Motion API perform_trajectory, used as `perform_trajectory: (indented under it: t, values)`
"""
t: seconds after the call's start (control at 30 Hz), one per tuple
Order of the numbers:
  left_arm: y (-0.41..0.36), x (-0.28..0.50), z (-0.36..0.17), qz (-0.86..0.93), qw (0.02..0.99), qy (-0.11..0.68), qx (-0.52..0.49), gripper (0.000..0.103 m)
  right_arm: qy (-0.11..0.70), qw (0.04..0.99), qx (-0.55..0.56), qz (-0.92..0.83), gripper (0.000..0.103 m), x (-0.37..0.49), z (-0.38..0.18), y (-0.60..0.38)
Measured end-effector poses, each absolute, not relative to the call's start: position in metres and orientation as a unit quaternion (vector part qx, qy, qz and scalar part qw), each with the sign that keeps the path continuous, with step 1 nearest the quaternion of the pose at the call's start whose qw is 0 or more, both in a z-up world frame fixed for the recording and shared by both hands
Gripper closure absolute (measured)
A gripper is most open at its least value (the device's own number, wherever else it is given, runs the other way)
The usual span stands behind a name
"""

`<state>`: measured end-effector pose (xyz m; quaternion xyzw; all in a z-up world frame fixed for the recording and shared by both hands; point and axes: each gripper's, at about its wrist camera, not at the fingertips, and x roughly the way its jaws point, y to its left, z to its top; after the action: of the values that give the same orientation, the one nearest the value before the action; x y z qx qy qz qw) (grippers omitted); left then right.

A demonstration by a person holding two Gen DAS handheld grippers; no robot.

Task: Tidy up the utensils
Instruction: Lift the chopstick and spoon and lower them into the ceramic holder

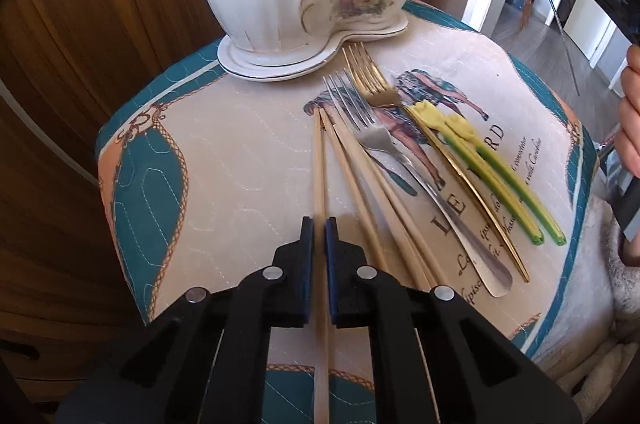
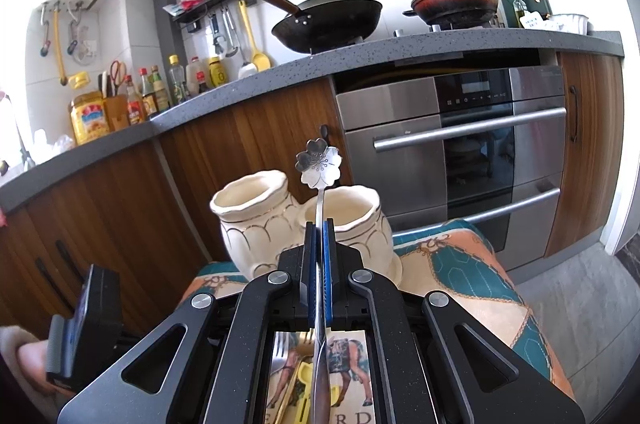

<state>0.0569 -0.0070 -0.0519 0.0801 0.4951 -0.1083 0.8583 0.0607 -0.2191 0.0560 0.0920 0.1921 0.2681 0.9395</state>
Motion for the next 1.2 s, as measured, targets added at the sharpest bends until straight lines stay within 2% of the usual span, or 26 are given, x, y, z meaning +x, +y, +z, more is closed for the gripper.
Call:
perform_trajectory:
  t: [0.17,0.3,0.53,0.73,0.83,1.0,1.2]
  values:
    - [-0.005,0.038,-0.041,-0.124,0.866,0.479,0.074,0.097,0.184,0.940,0.106,0.266,0.099,0.059,0.060,-0.229]
    - [0.000,0.025,-0.006,-0.119,0.893,0.427,0.075,0.097,0.179,0.941,0.110,0.264,0.099,0.061,0.062,-0.231]
    - [0.001,0.043,0.073,-0.117,0.958,0.259,0.044,0.097,0.164,0.940,0.117,0.275,0.099,0.087,0.076,-0.217]
    - [0.015,0.089,0.117,-0.118,0.984,0.126,-0.051,0.097,0.135,0.943,0.142,0.268,0.099,0.130,0.099,-0.204]
    - [0.015,0.114,0.123,-0.116,0.986,0.093,-0.081,0.097,0.114,0.946,0.160,0.258,0.099,0.150,0.108,-0.200]
    - [0.007,0.143,0.114,-0.092,0.992,0.051,-0.074,0.097,0.097,0.963,0.147,0.204,0.099,0.178,0.102,-0.186]
    - [0.005,0.159,0.092,-0.071,0.994,0.057,-0.058,0.097,0.105,0.969,0.128,0.181,0.099,0.195,0.078,-0.175]
